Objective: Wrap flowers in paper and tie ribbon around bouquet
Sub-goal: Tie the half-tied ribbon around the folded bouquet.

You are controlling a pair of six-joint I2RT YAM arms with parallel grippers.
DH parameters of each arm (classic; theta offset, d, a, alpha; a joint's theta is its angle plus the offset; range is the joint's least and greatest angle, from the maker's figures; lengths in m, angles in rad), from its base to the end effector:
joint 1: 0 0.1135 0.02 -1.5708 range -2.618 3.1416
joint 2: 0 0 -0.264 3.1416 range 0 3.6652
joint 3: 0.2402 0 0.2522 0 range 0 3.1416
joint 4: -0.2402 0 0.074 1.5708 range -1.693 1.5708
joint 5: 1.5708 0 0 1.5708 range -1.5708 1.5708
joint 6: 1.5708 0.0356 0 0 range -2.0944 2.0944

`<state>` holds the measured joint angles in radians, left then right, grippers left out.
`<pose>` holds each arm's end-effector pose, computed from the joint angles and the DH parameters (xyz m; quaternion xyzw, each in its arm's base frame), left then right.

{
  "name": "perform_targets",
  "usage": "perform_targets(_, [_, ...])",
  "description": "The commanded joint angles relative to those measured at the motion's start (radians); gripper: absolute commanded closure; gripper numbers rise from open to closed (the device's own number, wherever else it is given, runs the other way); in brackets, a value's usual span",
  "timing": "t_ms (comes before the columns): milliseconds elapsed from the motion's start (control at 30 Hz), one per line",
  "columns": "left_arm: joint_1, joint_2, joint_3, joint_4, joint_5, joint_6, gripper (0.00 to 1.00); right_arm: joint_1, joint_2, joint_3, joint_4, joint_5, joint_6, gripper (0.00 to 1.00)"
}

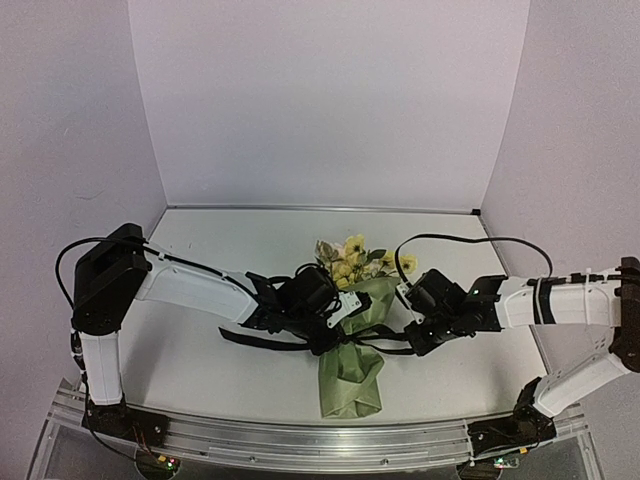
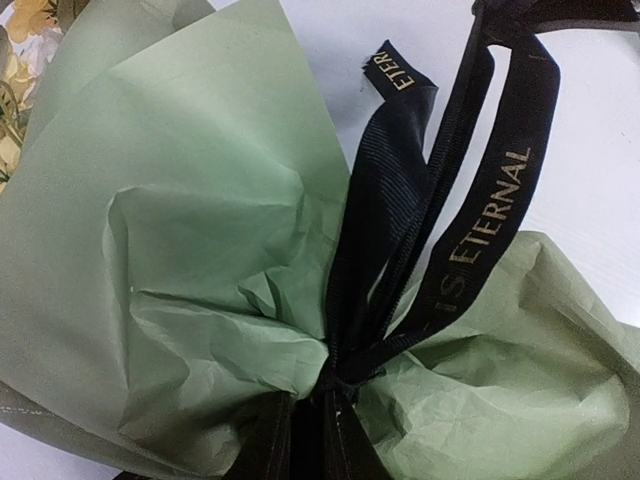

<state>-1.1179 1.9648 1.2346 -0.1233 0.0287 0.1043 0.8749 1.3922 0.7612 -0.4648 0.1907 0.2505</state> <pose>0.1811 -0.3744 0.1560 0.5413 0.7639 -0.1821 0.3003 0.1694 0.1922 0.1803 -0.2759 0.9276 0.0467 0.2475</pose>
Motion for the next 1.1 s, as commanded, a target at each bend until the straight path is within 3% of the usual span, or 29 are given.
perform_targets(0, [0.003,0.021,-0.034,-0.088,0.013,-0.005,0.87,-0.049,0.022,0.033,-0.087,0.011,-0.098,1.00])
perform_targets(200, [0.003,0.023,-0.027,-0.088,0.017,-0.002,0.87,-0.095,0.112,0.090,-0.064,-0.185,-0.124,0.99])
perform_targets(400, [0.003,0.027,-0.021,-0.088,0.021,-0.005,0.87,-0.096,0.091,0.155,-0.141,-0.271,0.019,0.84])
perform_targets(500, [0.003,0.029,-0.021,-0.084,0.023,-0.008,0.87,-0.089,0.025,0.119,-0.156,-0.247,0.140,0.69])
perform_targets(667, [0.003,0.036,-0.015,-0.083,0.028,-0.009,0.87,-0.016,-0.047,0.037,-0.130,-0.157,0.280,0.56])
perform_targets(1067, [0.003,0.037,-0.011,-0.087,0.030,-0.009,0.87,0.172,0.017,-0.086,0.093,0.172,0.655,0.48])
